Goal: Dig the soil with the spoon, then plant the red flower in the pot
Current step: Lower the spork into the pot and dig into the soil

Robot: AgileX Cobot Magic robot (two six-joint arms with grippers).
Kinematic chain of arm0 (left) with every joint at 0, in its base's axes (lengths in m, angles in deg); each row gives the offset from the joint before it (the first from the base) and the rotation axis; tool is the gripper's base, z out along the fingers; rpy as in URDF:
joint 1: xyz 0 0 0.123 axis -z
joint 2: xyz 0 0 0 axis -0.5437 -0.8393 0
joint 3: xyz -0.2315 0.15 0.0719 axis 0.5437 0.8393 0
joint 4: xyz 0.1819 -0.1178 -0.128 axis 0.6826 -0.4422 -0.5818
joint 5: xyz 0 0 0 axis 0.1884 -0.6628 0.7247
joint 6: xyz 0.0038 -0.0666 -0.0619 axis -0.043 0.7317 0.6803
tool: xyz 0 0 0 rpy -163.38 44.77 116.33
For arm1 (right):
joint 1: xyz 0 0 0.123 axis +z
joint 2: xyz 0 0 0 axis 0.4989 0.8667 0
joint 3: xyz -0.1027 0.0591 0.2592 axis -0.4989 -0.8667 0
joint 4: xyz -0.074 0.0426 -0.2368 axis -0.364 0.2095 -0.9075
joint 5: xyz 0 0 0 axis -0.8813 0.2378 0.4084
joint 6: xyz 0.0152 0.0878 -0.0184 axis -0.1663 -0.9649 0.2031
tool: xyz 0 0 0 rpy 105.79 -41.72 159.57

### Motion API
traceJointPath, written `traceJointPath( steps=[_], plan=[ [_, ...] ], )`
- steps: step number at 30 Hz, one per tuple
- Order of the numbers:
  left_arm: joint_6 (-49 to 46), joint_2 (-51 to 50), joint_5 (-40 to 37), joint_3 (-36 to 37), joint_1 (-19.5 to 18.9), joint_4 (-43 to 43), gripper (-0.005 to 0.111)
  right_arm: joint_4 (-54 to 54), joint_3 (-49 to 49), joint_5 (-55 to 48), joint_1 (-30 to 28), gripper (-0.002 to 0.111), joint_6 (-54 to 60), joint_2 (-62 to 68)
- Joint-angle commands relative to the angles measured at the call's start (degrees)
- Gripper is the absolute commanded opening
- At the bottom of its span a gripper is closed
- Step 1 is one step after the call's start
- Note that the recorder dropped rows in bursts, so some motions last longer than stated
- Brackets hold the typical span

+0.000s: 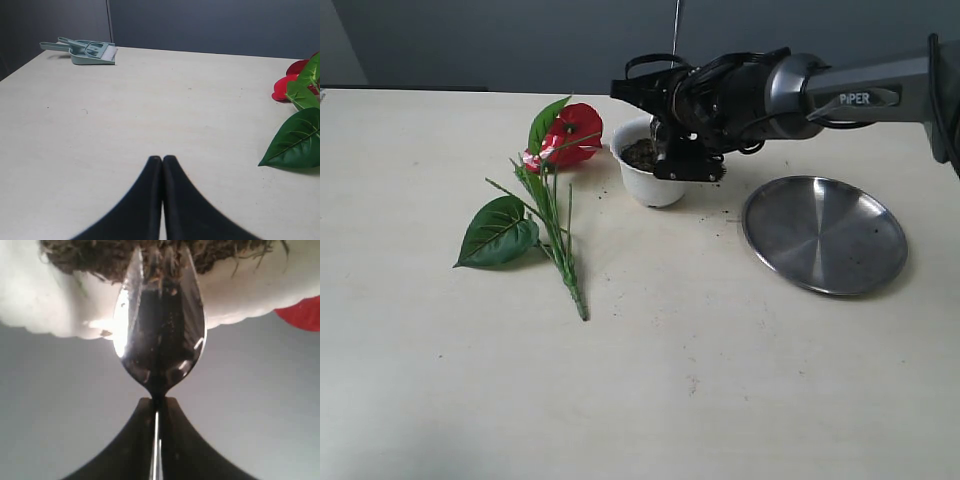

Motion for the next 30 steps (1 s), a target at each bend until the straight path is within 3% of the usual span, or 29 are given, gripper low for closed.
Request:
traceJointPath(
  steps=[1, 30],
  plan=[
    [0.1, 0.3, 0.7, 0.2, 0.1, 0.0, 0.000, -0.6, 2.0, 0.4, -0.2, -0.001, 0.6, 0.4],
    [0.1, 0.3, 0.7, 0.2, 0.1, 0.0, 0.000, -0.4, 2.5, 0.7, -0.2, -0.001, 0.5, 4.9]
  ],
)
